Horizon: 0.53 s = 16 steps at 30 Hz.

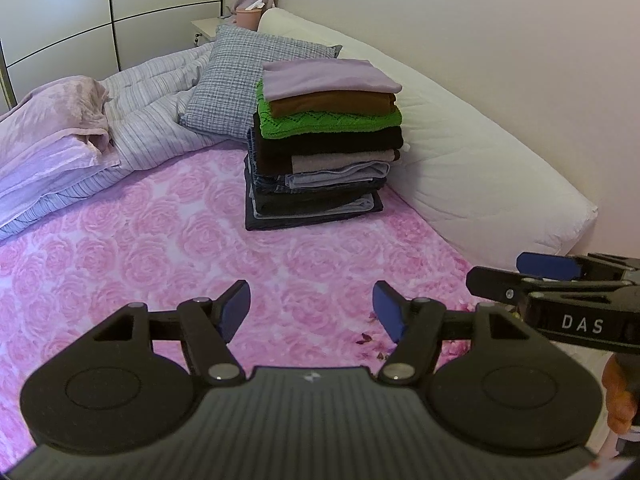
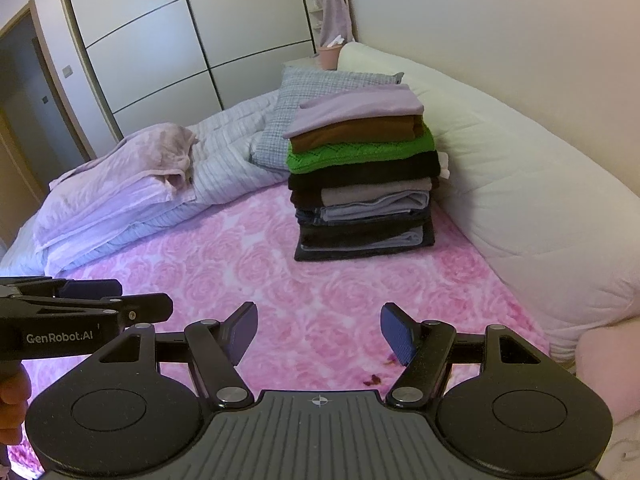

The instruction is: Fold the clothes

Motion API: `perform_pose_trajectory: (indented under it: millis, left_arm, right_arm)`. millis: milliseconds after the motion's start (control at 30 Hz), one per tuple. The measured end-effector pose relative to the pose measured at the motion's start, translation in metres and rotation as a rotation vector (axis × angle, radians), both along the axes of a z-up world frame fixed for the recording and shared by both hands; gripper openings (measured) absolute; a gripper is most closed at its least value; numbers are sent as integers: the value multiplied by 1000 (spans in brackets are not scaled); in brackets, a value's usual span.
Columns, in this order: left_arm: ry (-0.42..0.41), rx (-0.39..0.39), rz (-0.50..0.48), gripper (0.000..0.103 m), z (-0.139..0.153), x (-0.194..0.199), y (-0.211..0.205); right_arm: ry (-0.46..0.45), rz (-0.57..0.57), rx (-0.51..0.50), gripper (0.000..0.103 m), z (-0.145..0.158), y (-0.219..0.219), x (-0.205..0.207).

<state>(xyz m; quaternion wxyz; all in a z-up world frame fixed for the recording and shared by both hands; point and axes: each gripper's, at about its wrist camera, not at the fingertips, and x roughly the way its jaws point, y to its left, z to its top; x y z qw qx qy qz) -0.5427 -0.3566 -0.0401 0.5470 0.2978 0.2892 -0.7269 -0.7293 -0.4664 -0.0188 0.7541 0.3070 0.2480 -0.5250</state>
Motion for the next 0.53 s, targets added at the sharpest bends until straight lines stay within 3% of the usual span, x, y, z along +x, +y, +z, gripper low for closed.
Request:
perform_pose_trajectory:
  millis: [533]
  left_arm:
    - [-8,-2,-8,70,0,-21,-6]
  right_arm:
    - [-6,9,9,65,-1,-12,-15]
